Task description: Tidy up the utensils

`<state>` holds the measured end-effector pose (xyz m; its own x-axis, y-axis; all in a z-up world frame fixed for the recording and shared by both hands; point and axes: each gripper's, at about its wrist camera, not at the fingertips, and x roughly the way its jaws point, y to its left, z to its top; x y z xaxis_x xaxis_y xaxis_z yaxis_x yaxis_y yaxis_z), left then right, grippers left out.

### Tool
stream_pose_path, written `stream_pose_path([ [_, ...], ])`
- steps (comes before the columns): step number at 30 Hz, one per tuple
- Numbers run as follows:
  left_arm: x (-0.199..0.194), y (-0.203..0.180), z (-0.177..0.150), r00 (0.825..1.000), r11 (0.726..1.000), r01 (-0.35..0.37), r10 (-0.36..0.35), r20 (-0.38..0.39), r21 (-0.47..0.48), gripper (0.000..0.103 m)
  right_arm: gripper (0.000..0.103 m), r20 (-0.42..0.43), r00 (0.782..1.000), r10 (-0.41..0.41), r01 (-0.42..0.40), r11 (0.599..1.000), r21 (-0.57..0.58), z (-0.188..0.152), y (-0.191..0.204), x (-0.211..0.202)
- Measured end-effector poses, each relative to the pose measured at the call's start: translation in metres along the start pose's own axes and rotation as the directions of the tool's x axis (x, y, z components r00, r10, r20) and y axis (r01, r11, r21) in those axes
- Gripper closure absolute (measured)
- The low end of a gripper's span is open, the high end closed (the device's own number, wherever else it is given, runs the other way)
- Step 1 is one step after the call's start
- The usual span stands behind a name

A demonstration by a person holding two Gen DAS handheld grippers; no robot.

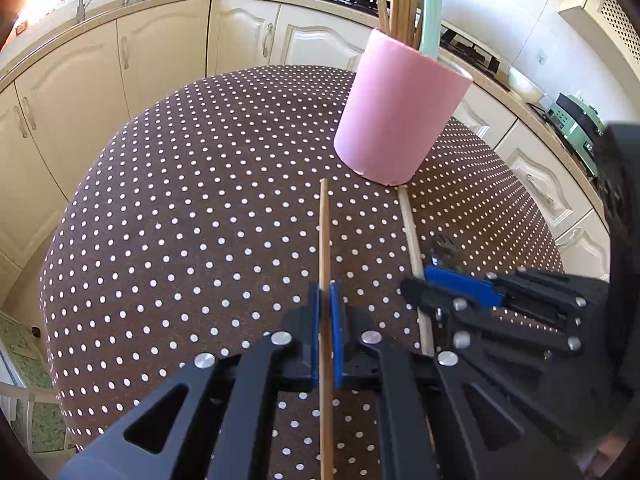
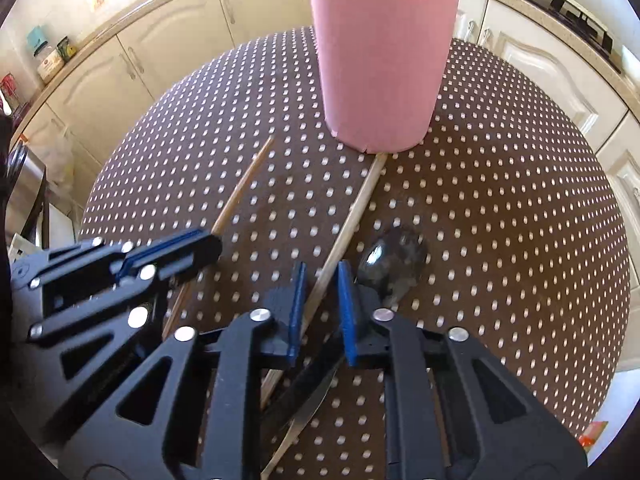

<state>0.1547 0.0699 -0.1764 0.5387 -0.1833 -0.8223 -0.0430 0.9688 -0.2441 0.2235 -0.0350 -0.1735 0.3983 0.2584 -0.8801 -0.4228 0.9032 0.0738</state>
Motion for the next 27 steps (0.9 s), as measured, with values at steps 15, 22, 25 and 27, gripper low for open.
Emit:
stream_pose_path([
  [15,-0.019,-0.009,0.005,0.994,0.999,0.053,-0.054,0.093,0.004,0.098,0.094,0.198,0.960,0.197,-0.229,0.961,0.152,-0.011,-0.032,-0.025],
  [22,-0.049,-0.027,0.013,0.973,0.995,0.095,-0.099,0.211,0.031,0.098,0.096,0.380,0.889,0.254,-0.329,0.933,0.147,-0.024,-0.060,-0.071],
  [25,-0.064,-0.037,0.017,0.954,0.991,0.122,-0.134,0.269,0.063,0.098,0.096,0.457,0.864,0.214,-0.297,0.947,0.119,-0.023,-0.060,-0.091],
  [27,-0.071,-0.043,0.020,0.940,0.986,0.141,-0.162,0.302,0.089,0.098,0.096,0.503,0.842,0.197,-0.283,0.954,0.101,-0.021,-0.059,-0.103],
])
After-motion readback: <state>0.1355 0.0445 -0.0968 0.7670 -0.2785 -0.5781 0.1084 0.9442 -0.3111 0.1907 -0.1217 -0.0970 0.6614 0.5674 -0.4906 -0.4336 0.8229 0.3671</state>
